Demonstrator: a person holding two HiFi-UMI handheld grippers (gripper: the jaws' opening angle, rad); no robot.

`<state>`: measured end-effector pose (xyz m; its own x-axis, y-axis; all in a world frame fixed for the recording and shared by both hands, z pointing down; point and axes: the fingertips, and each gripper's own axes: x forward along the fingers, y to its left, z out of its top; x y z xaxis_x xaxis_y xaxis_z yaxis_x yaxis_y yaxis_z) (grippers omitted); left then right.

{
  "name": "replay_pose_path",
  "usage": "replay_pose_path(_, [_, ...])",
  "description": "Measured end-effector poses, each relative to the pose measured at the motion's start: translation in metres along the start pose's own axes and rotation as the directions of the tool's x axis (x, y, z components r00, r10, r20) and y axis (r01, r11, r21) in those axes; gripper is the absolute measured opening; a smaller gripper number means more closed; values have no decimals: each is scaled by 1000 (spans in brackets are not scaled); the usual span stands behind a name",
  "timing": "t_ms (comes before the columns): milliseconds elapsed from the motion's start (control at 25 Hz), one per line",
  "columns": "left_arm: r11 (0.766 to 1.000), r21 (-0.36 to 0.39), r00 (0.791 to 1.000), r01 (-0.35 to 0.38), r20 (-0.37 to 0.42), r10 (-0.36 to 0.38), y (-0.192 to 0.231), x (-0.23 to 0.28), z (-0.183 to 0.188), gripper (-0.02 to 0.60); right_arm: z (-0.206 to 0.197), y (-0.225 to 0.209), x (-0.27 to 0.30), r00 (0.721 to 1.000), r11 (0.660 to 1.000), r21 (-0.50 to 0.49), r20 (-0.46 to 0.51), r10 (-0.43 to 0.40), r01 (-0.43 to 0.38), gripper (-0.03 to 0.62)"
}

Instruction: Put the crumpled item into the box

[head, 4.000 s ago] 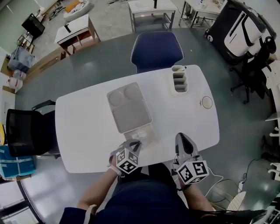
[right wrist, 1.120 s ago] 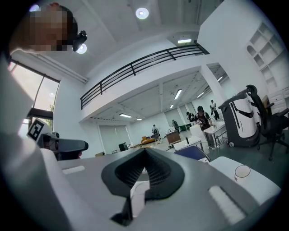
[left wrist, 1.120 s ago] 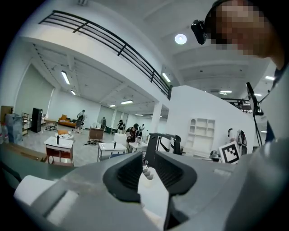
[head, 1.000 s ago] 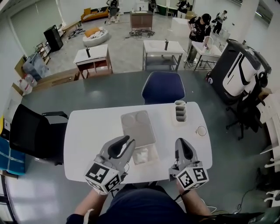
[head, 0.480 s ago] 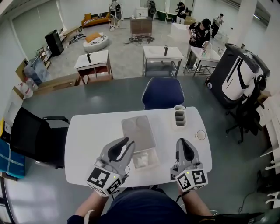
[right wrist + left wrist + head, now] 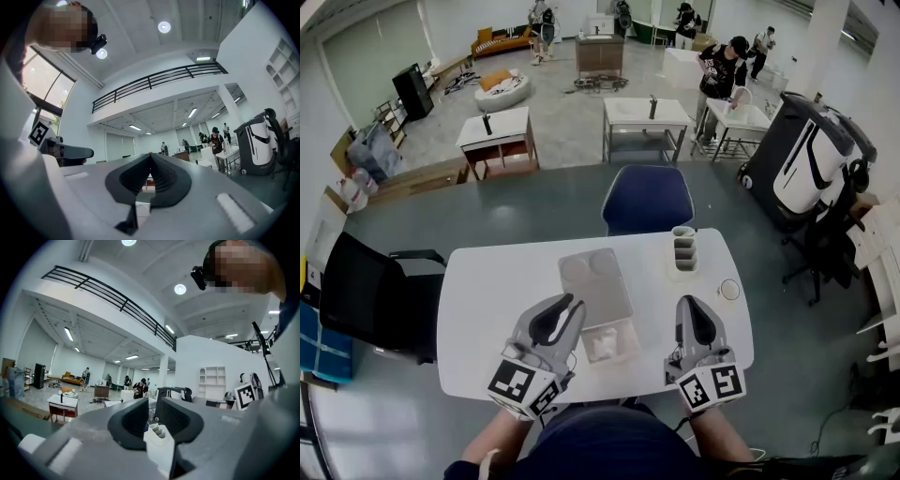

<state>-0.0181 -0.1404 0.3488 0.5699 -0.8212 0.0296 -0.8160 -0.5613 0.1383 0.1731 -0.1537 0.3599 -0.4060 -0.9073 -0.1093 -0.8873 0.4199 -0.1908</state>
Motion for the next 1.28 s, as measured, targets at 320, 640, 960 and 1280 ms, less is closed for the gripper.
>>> replay_pose_path(320, [1000, -7, 1000, 3, -10, -3, 3, 2, -5, 74, -6, 4, 2, 1000, 1000, -10, -16, 12, -13, 2])
replay_pose_path(640, [1000, -11, 1000, 0, -21, 0, 5, 6, -9, 73, -7, 3, 3, 1000, 1000, -4, -15, 21, -21, 3])
replay_pose_path(960, [1000, -18, 998, -8, -56, 7, 7, 8, -21, 73, -9, 1, 3, 1000, 999, 39, -1, 25, -25, 2])
replay_pose_path(1280, [1000, -17, 999, -12, -52, 12, 12, 8, -21, 74, -11, 2, 5, 1000, 999, 32, -5, 28, -27, 2])
